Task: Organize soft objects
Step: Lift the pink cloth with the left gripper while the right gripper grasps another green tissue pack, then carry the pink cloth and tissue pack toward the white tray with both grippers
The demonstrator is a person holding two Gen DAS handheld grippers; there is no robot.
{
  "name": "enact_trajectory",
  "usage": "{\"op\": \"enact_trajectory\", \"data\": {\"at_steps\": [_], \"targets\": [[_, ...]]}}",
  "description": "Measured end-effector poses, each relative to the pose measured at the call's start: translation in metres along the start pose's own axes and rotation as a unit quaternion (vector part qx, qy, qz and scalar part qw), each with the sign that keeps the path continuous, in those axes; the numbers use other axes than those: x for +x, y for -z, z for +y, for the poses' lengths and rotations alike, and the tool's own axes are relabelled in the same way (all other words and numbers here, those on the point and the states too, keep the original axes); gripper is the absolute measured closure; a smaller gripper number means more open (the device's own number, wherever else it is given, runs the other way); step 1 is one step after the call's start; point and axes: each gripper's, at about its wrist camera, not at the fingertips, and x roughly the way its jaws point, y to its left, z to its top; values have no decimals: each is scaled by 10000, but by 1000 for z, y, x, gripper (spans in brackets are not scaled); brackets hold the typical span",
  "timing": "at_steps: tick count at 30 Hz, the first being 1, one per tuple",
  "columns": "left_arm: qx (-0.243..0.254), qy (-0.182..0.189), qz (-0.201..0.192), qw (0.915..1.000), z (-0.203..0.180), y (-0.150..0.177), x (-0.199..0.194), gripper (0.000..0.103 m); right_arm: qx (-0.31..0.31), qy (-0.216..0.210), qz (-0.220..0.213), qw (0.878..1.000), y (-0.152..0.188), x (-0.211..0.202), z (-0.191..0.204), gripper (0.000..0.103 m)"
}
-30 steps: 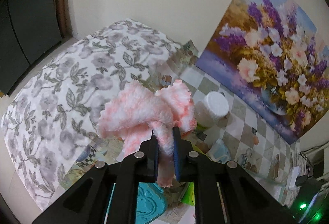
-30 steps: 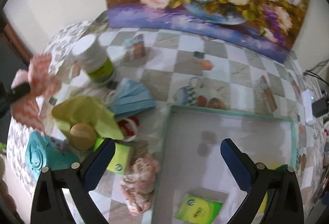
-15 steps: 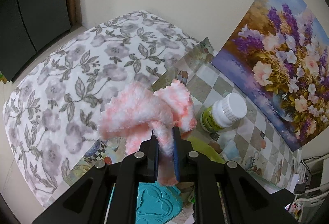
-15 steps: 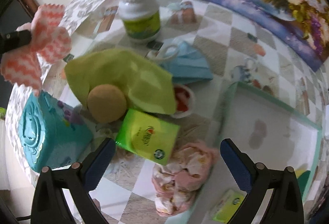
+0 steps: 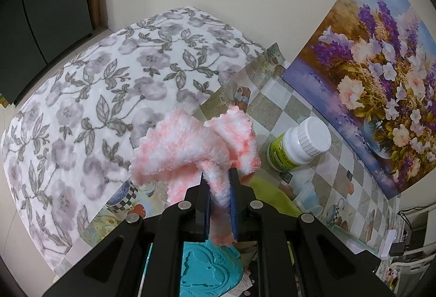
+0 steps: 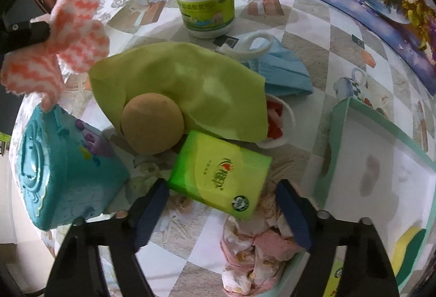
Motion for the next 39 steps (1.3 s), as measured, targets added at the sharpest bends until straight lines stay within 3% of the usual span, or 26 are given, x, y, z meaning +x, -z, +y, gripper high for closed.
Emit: {"op": "enact_trajectory", "data": {"at_steps": [3,25,39], "targets": [[6,10,6,10000,0,0,0,91,3,-48,-24,10000,0,0,0,32],[46,76,-237,9997,-5,-3,-20,91,0,-171,-210,9996,0,-21,-12,33],[223,533,-808,9951,-19,-8,-74,91,154,-166,-974,9950,-7,-93,-17,33]]}}
